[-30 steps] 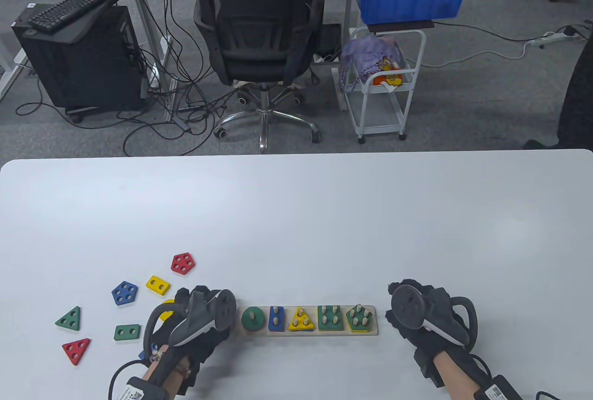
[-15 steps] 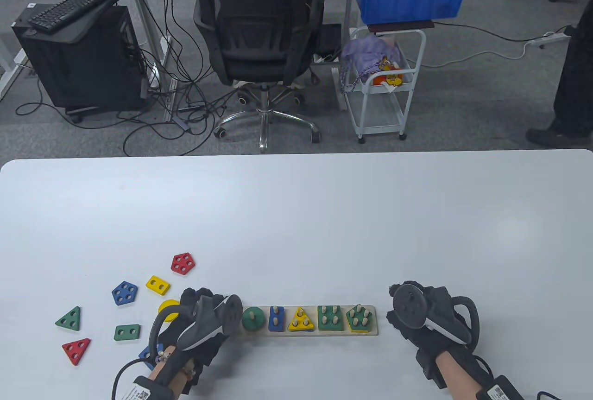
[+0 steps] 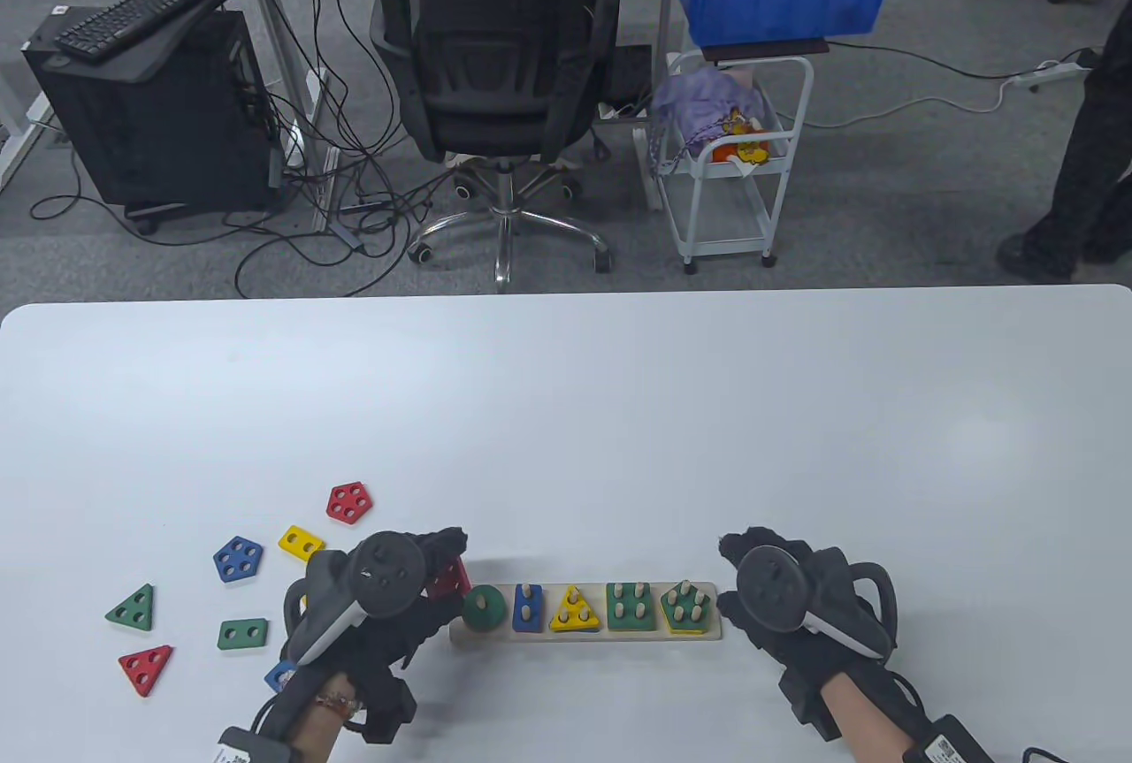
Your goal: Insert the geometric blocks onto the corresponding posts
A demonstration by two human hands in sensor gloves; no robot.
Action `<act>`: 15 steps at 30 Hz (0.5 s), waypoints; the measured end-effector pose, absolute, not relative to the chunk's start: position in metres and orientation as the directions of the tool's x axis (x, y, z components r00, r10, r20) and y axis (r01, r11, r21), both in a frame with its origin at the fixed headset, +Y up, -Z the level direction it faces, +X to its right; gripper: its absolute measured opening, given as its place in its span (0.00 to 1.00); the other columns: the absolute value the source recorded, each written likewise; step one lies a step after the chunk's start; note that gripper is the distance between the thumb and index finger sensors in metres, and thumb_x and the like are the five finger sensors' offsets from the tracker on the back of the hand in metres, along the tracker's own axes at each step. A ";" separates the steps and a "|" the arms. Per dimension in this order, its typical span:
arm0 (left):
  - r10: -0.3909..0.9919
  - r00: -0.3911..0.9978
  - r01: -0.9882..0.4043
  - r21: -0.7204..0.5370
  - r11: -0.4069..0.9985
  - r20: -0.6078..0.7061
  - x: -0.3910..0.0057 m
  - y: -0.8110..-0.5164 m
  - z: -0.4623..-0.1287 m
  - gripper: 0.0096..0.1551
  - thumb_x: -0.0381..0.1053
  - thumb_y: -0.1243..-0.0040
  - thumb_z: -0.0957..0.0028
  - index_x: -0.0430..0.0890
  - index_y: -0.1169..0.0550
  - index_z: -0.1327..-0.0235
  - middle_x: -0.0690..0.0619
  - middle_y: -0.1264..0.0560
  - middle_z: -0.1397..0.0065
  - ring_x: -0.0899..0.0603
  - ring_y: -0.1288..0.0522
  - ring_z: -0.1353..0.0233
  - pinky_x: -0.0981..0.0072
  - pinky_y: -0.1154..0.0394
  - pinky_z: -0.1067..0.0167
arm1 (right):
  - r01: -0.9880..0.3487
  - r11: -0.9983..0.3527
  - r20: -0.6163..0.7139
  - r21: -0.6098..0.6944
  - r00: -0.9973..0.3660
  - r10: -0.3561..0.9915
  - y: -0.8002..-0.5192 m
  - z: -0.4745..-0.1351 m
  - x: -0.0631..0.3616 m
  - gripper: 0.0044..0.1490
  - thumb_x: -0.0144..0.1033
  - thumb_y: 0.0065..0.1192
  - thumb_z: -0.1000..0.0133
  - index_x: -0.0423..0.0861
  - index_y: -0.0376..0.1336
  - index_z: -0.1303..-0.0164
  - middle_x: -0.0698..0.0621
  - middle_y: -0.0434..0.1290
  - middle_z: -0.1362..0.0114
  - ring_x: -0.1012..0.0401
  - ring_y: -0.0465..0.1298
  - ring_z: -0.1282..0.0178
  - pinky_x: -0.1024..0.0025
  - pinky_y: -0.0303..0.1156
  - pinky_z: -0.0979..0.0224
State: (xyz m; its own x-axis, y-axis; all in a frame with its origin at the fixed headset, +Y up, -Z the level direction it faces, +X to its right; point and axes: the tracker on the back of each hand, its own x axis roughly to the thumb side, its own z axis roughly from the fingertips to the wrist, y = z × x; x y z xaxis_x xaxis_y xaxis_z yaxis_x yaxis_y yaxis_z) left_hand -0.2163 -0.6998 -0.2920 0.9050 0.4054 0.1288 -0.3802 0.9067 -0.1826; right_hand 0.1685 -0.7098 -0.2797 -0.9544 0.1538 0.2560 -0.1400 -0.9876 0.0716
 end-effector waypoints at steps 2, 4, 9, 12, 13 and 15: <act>0.574 0.810 -0.538 -0.239 0.808 0.115 -0.215 -0.700 -0.292 0.42 0.65 0.31 0.61 0.65 0.32 0.30 0.64 0.27 0.23 0.50 0.32 0.19 0.42 0.41 0.20 | -0.191 -0.980 0.320 0.060 -0.926 0.200 -0.702 -0.277 0.152 0.42 0.51 0.66 0.47 0.45 0.60 0.25 0.38 0.65 0.22 0.39 0.71 0.27 0.31 0.66 0.32; 0.747 0.661 -0.691 -0.326 0.645 0.076 -0.212 -0.703 -0.292 0.42 0.65 0.32 0.60 0.65 0.32 0.29 0.64 0.28 0.23 0.49 0.33 0.19 0.43 0.41 0.20 | -0.235 -0.971 0.398 0.046 -0.887 0.234 -0.694 -0.273 0.132 0.42 0.51 0.66 0.47 0.45 0.59 0.24 0.38 0.65 0.22 0.39 0.71 0.27 0.31 0.66 0.32; 0.983 0.166 -0.868 -0.485 0.106 -0.083 -0.195 -0.716 -0.287 0.42 0.65 0.32 0.58 0.64 0.34 0.28 0.64 0.29 0.21 0.49 0.34 0.18 0.42 0.42 0.20 | -0.252 -0.967 0.579 0.048 -0.781 0.232 -0.681 -0.261 0.088 0.47 0.53 0.66 0.48 0.43 0.56 0.22 0.37 0.63 0.21 0.41 0.71 0.26 0.32 0.66 0.31; 0.985 0.055 -0.855 -0.516 -0.038 -0.165 -0.182 -0.722 -0.286 0.43 0.65 0.33 0.57 0.63 0.36 0.26 0.63 0.30 0.21 0.49 0.35 0.18 0.43 0.42 0.20 | -0.324 -0.945 0.642 0.029 -0.719 0.266 -0.677 -0.255 0.071 0.52 0.53 0.67 0.48 0.42 0.51 0.19 0.37 0.62 0.20 0.42 0.71 0.25 0.32 0.67 0.31; 0.981 0.049 -0.849 -0.525 -0.058 -0.188 -0.178 -0.724 -0.286 0.44 0.65 0.33 0.57 0.63 0.37 0.26 0.64 0.30 0.21 0.49 0.35 0.18 0.43 0.42 0.20 | -0.350 -0.937 0.653 0.018 -0.705 0.276 -0.676 -0.254 0.069 0.53 0.53 0.67 0.49 0.42 0.50 0.19 0.37 0.61 0.20 0.42 0.71 0.25 0.32 0.67 0.31; 0.971 0.032 -0.826 -0.553 -0.108 -0.237 -0.169 -0.730 -0.286 0.46 0.65 0.34 0.56 0.61 0.39 0.24 0.63 0.30 0.21 0.49 0.34 0.18 0.43 0.42 0.20 | -0.420 -0.907 0.672 -0.031 -0.681 0.292 -0.675 -0.254 0.064 0.55 0.52 0.68 0.49 0.42 0.48 0.19 0.37 0.59 0.20 0.42 0.70 0.24 0.32 0.67 0.31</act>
State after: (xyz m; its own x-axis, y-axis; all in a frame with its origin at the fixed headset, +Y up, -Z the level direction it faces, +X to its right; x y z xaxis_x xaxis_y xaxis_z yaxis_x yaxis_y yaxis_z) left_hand -0.1685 -0.7302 -0.2858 0.0319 0.9710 -0.2368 -0.8265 -0.1076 -0.5526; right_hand 0.0639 -0.6755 -0.2538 -0.6806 0.2918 0.6720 -0.4197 -0.9071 -0.0313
